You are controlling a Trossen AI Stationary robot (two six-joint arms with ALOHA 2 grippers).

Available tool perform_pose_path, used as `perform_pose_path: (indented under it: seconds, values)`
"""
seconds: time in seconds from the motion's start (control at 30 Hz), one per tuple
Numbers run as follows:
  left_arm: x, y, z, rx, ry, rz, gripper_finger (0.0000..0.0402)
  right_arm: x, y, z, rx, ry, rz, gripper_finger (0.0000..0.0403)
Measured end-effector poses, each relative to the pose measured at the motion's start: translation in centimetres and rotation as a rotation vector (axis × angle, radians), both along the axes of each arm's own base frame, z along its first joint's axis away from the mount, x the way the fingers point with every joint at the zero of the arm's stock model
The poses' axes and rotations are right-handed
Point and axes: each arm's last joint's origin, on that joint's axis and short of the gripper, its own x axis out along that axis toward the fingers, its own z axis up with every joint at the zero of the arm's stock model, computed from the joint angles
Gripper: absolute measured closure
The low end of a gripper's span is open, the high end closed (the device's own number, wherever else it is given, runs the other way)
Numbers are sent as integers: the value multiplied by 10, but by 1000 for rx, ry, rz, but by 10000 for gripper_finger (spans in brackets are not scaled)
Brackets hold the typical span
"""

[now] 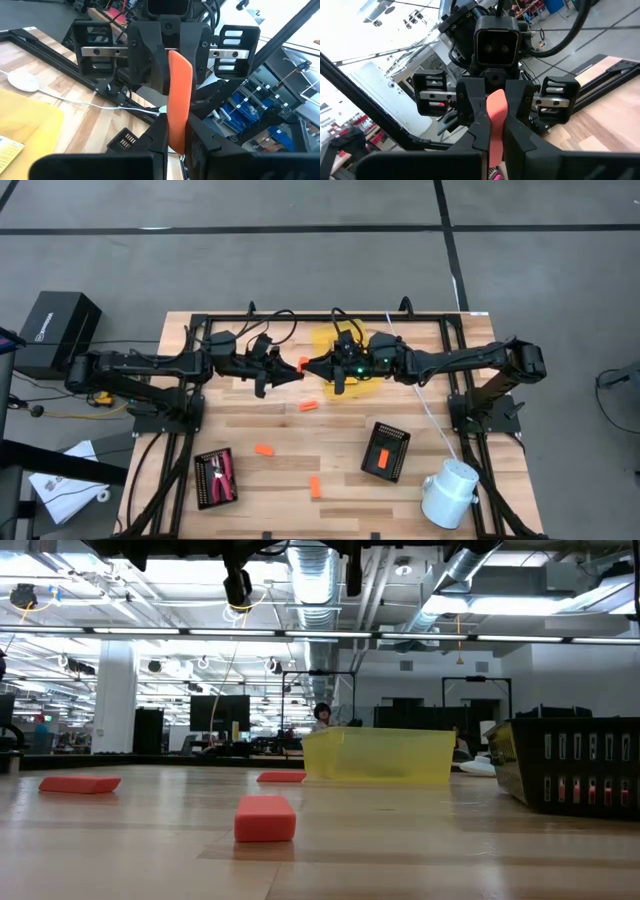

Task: Pick & Place School Supplies
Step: Put the orange eraser into the right black bin

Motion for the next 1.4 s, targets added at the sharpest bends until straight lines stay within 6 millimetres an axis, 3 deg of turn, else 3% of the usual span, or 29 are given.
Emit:
perform_pose_path:
  seconds: [0.27, 0.53, 0.7, 0.83, 1.07, 1.4]
  values:
    - [-1, 3, 1, 9, -11, 4, 371, 0, 0, 0, -41, -3, 0, 388]
    - [-1, 1, 1, 55, -10, -23, 270, 0, -5, 2, -51, -17, -21, 388]
    - [-2, 1, -1, 56, -4, -28, 233, -4, -14, 5, -68, -2, -42, 388]
    - [-3, 3, -5, 70, 6, -24, 227, -17, -21, 9, -96, 94, -57, 388]
    - [-7, 8, -5, 92, 8, -5, 237, -57, -22, 16, -100, 341, -59, 388]
    - [-10, 19, -5, 101, 17, 22, 241, -104, 29, -8, 66, 836, 62, 388]
